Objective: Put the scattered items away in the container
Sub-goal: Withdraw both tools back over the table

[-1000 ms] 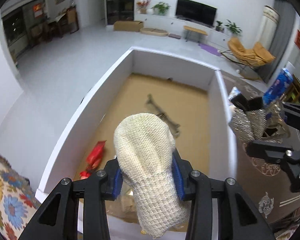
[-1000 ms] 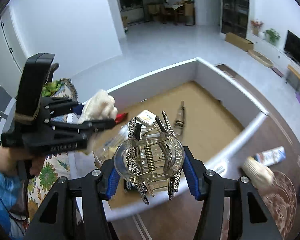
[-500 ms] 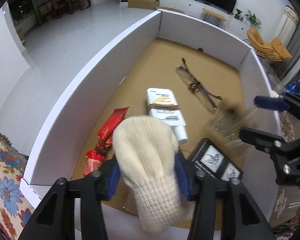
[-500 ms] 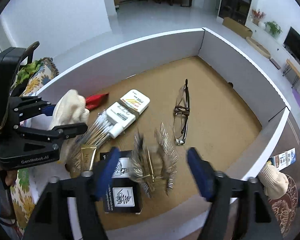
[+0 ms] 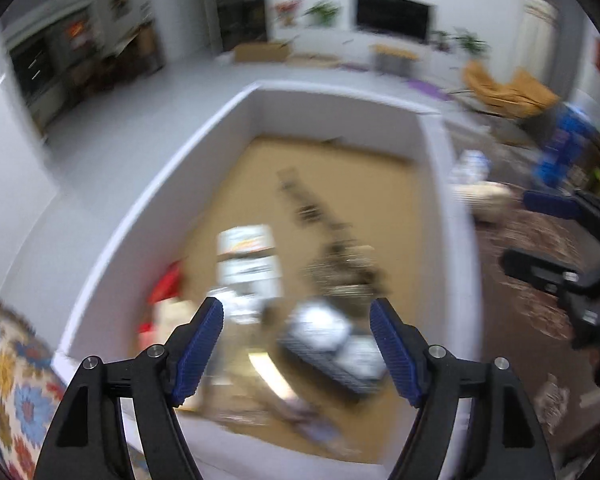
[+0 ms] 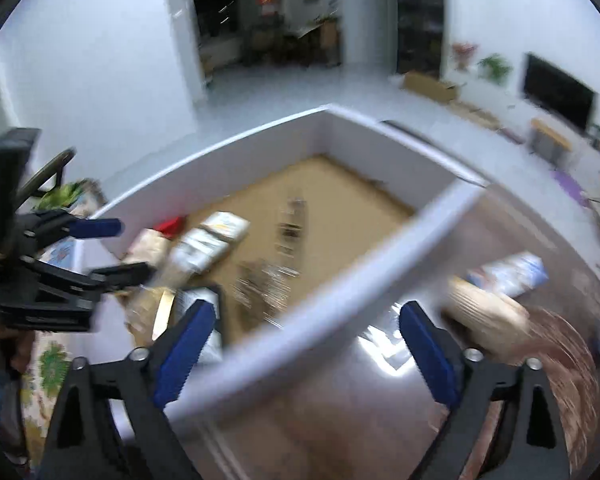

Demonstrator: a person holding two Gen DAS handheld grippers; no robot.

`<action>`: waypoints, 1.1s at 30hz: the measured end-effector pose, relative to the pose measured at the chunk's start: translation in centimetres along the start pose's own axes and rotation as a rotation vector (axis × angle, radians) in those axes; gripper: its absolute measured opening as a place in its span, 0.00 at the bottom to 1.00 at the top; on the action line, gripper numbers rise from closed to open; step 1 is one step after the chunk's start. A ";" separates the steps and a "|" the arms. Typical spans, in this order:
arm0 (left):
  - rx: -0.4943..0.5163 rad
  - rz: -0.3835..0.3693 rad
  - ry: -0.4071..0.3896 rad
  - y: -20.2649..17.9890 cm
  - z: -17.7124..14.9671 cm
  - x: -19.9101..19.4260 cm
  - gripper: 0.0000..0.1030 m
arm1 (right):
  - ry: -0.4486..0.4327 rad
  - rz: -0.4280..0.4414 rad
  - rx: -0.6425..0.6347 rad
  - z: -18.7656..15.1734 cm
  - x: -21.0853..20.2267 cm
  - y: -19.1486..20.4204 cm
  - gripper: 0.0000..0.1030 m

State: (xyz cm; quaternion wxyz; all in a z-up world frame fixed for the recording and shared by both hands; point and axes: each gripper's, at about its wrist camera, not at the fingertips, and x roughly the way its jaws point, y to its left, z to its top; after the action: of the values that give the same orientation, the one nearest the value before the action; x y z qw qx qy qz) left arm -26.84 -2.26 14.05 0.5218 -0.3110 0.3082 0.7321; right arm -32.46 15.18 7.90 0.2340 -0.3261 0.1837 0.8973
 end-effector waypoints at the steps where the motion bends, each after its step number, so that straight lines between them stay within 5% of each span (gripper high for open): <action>1: 0.037 -0.040 -0.021 -2.8 -0.2 -0.7 0.83 | -0.008 -0.059 0.017 -2.2 -1.2 -2.0 0.96; 3: 0.096 -0.111 -0.042 -7.5 -1.0 -1.2 0.96 | 0.014 -0.161 0.059 -6.5 -2.7 -5.8 0.96; 6: 0.185 -0.217 -0.014 -15.0 -3.0 0.9 0.98 | 0.085 -0.290 0.154 -13.3 -4.0 -11.4 0.96; 10: 0.256 -0.246 0.065 -22.8 -5.7 6.9 0.98 | 0.162 -0.417 0.254 -21.2 -5.6 -17.0 0.96; 13: 0.238 -0.268 0.101 -26.6 -6.5 10.7 0.98 | 0.162 -0.447 0.294 -24.2 -6.3 -18.8 0.96; 20: 0.277 -0.210 0.014 -31.7 -5.6 13.0 1.00 | 0.098 -0.406 0.420 -25.6 -6.5 -21.6 1.00; 26: 0.205 -0.164 -0.002 -32.0 -2.6 15.4 1.00 | 0.092 -0.424 0.438 -25.5 -6.1 -21.8 1.00; 33: 0.233 -0.193 -0.002 -31.1 -1.0 17.3 1.00 | 0.087 -0.425 0.438 -25.6 -6.1 -21.8 1.00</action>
State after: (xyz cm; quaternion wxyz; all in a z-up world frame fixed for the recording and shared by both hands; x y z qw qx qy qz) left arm -1.47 15.13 -3.97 0.6227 -0.2760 0.3590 0.6381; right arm -3.79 18.89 -10.33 0.4731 -0.3372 0.3103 0.7525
